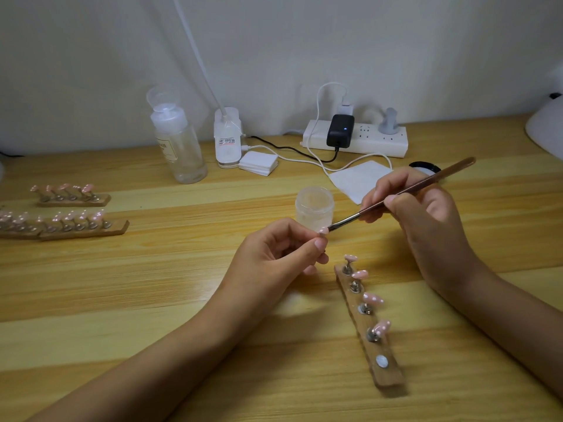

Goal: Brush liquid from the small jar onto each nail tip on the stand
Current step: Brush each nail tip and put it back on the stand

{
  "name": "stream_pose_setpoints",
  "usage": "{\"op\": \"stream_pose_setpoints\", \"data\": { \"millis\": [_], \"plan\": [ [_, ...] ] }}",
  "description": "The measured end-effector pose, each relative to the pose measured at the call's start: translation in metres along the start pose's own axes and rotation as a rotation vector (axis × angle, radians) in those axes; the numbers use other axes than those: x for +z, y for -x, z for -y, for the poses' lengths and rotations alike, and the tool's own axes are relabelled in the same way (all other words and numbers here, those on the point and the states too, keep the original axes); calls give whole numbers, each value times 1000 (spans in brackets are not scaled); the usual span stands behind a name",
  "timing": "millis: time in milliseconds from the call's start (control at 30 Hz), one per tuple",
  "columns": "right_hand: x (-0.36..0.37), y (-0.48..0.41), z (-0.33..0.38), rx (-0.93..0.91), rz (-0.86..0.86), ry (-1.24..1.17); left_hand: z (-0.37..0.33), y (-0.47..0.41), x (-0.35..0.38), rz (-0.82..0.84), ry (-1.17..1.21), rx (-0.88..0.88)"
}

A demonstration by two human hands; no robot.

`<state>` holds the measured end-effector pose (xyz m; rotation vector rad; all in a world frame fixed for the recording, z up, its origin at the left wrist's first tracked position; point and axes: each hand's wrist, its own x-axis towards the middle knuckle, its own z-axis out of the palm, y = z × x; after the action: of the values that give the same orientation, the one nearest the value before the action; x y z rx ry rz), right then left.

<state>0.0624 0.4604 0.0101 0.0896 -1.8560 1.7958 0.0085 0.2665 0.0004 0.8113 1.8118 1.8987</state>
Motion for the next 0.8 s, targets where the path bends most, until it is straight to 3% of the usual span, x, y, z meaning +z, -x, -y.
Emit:
{"op": "stream_pose_setpoints", "data": {
  "millis": [300, 567, 800],
  "plan": [
    [-6, -7, -3, 106, -59, -264, 1, -1, -2, -23, -90, 53],
    [0, -2, 5, 111, 9, -168, 2, -2, -2, -24, -116, 66],
    [-3, -5, -1, -11, -181, -25, 5, -1, -2, -24, -47, 39]
  ]
}}
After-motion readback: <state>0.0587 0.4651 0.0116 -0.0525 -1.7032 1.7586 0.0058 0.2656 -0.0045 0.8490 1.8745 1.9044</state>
